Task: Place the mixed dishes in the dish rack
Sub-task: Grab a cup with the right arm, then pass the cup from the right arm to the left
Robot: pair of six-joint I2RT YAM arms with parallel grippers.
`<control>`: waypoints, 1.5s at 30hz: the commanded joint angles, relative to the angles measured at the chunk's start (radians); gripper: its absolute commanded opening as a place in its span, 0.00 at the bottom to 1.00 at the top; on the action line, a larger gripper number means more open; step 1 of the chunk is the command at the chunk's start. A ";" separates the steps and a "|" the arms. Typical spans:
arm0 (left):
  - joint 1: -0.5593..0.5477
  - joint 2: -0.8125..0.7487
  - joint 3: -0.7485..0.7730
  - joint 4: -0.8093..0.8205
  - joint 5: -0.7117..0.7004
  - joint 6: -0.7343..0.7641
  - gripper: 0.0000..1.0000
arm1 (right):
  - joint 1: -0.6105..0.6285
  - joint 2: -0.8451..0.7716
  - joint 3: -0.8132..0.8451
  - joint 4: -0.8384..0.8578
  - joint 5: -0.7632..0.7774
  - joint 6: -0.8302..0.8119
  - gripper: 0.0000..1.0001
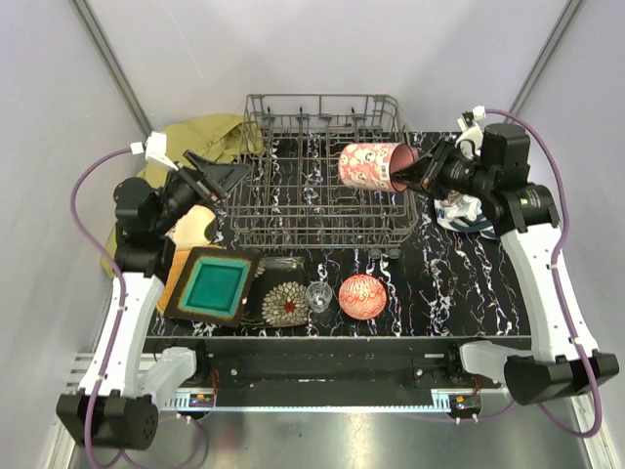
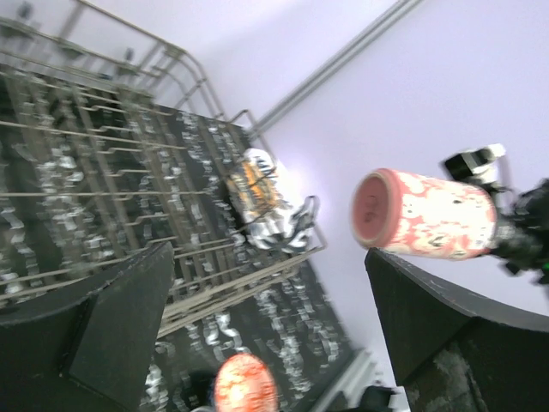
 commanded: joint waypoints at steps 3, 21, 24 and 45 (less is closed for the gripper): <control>-0.060 0.103 0.033 0.250 0.049 -0.158 0.99 | 0.008 0.047 -0.041 0.441 -0.181 0.163 0.00; -0.284 0.344 0.204 0.411 -0.227 -0.294 0.99 | 0.112 0.214 -0.242 1.115 -0.067 0.524 0.00; -0.301 0.347 0.176 0.448 -0.249 -0.314 0.99 | 0.121 0.216 -0.274 1.196 -0.055 0.562 0.00; -0.354 0.407 0.170 0.523 -0.270 -0.379 0.99 | 0.166 0.276 -0.336 1.480 -0.115 0.734 0.00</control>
